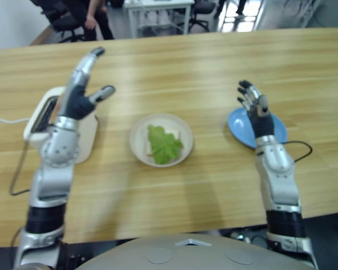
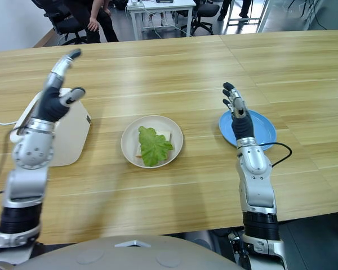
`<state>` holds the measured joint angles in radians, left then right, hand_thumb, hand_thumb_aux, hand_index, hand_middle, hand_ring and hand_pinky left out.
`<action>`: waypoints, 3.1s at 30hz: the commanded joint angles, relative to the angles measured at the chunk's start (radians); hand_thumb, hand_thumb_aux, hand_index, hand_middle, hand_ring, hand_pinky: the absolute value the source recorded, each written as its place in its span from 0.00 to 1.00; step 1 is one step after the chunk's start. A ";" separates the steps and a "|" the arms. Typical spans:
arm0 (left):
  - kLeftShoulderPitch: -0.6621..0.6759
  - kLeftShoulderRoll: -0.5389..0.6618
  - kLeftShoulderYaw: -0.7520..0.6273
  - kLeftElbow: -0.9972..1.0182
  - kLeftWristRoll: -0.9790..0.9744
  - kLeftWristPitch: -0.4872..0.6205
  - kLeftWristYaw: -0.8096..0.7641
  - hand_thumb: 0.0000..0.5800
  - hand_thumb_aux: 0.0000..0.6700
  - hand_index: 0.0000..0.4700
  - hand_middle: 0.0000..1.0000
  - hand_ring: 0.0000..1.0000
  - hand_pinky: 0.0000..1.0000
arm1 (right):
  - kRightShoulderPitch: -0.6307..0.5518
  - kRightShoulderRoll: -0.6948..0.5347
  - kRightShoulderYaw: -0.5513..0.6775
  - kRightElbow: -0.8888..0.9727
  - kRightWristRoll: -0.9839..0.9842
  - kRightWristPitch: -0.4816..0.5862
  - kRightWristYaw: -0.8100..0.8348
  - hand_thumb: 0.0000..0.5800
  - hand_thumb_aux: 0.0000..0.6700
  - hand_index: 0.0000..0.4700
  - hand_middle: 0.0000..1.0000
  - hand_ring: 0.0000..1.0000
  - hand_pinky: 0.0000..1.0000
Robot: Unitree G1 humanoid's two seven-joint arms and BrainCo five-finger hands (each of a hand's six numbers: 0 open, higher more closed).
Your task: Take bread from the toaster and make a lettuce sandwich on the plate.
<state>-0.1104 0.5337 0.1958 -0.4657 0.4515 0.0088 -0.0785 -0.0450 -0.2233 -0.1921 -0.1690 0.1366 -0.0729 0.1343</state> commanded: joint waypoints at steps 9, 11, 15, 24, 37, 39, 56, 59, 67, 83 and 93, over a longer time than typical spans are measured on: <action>0.123 0.204 0.025 0.275 0.369 0.299 -0.092 0.00 0.00 0.00 0.00 0.00 0.00 | 0.023 0.009 -0.047 0.071 0.040 -0.026 0.011 0.00 0.00 0.00 0.00 0.00 0.00; 0.121 0.199 -0.014 0.316 0.376 0.311 -0.106 0.00 0.00 0.00 0.00 0.00 0.00 | 0.020 0.009 -0.047 0.073 0.041 -0.026 0.010 0.00 0.00 0.00 0.00 0.00 0.00; 0.123 0.184 -0.072 0.385 0.369 0.321 -0.117 0.00 0.00 0.00 0.00 0.00 0.00 | 0.011 0.007 -0.050 0.069 0.042 -0.021 0.009 0.00 0.00 0.00 0.00 0.00 0.00; 0.127 0.182 -0.100 0.420 0.349 0.340 -0.113 0.00 0.00 0.00 0.00 0.00 0.00 | 0.017 0.002 -0.057 0.083 0.042 -0.023 0.014 0.00 0.00 0.00 0.00 0.00 0.00; 0.112 0.173 -0.043 0.412 0.282 0.366 -0.050 0.81 0.57 0.56 0.00 0.00 0.00 | 0.017 0.001 -0.055 0.100 0.037 -0.027 0.013 0.00 0.00 0.00 0.00 0.00 0.00; 0.112 0.170 -0.038 0.410 0.265 0.366 -0.038 0.90 0.68 0.67 0.00 0.00 0.00 | 0.018 0.000 -0.055 0.101 0.034 -0.027 0.012 0.00 0.00 0.00 0.00 0.00 0.00; 0.084 0.159 0.018 0.296 0.202 0.292 0.061 1.00 1.00 0.98 1.00 1.00 1.00 | 0.016 -0.016 -0.054 0.141 0.020 -0.050 0.010 0.00 0.00 0.00 0.00 0.00 0.00; 0.068 0.166 0.081 0.233 0.197 0.250 0.127 1.00 1.00 0.98 1.00 1.00 1.00 | 0.016 -0.016 -0.053 0.147 0.018 -0.055 0.009 0.00 0.00 0.00 0.00 0.00 0.00; -0.035 0.170 0.318 0.048 0.065 0.117 0.209 1.00 1.00 0.98 1.00 1.00 1.00 | 0.013 -0.012 -0.053 0.163 0.016 -0.061 0.007 0.00 0.00 0.00 0.00 0.00 0.00; -0.300 -0.154 -0.042 0.342 -0.491 0.183 -0.193 1.00 1.00 0.98 1.00 1.00 1.00 | -0.003 -0.005 -0.053 0.206 0.018 -0.079 0.003 0.00 0.00 0.00 0.00 0.00 0.00; -0.323 -0.224 -0.323 0.630 -0.425 0.088 -0.363 1.00 1.00 0.98 1.00 1.00 1.00 | 0.001 0.012 -0.043 0.239 0.009 -0.098 -0.004 0.00 0.00 0.00 0.00 0.00 0.00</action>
<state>-0.4156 0.3064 -0.0980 0.1114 -0.0128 0.1522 -0.4339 -0.0478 -0.2147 -0.2355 0.0515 0.1510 -0.1673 0.1353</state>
